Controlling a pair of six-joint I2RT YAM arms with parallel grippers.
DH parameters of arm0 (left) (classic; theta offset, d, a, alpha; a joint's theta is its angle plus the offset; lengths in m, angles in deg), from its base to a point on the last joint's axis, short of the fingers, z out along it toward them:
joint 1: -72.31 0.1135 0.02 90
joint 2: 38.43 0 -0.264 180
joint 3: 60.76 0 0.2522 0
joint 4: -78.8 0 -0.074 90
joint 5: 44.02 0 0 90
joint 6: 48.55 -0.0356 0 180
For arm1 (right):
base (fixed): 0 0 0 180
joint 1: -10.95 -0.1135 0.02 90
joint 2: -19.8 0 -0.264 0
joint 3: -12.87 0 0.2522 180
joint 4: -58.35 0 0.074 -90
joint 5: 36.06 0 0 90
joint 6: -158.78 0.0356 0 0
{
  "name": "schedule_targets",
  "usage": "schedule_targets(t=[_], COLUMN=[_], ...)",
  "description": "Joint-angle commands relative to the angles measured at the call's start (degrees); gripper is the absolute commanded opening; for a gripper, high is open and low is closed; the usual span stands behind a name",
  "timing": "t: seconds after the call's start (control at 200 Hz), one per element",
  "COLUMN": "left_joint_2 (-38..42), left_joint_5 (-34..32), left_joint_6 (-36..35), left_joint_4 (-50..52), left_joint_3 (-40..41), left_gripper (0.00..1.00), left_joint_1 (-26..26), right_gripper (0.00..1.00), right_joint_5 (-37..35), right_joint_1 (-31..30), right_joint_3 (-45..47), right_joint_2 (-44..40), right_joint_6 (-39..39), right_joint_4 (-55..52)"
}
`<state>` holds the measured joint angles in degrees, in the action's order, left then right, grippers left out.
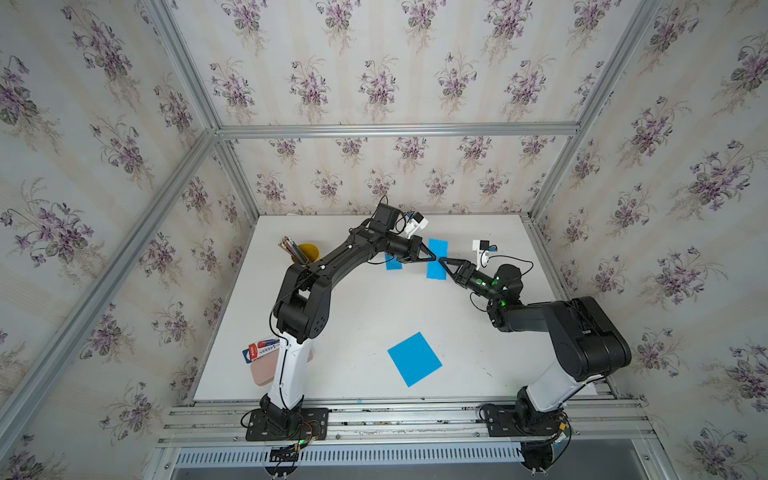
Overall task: Fold the square paper along the opposite sides
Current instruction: Place the paper at the center of the board.
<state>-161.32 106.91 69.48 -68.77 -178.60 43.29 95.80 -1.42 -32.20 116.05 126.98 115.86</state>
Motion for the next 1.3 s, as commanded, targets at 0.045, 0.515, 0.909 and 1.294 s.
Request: schedule_targets(t=[0.045,0.515,0.909,1.294], left_joint_2=[0.6,1.9,5.7,18.6], left_joint_5=[1.6,1.2,-4.1,-19.8], left_joint_6=[0.3,-1.0,-1.4,-7.1], left_joint_4=[-2.3,-2.5,-3.0,2.1], left_joint_3=[0.1,2.5,6.7,18.5], left_gripper=[0.00,0.00,0.51,0.60], left_joint_1=[0.3,1.0,4.3,7.8], right_gripper=[0.22,0.00,0.00,0.00], right_joint_5=[1.9,1.2,-1.8,-6.5], right_joint_1=[0.1,0.1,0.1,0.1], right_joint_3=[-0.6,-0.7,-9.6,-37.9], right_joint_2=[1.1,0.4,1.0,20.0], right_joint_6=[3.4,2.5,-11.6,-23.2], right_joint_4=[6.2,4.5,-24.9,-54.8])
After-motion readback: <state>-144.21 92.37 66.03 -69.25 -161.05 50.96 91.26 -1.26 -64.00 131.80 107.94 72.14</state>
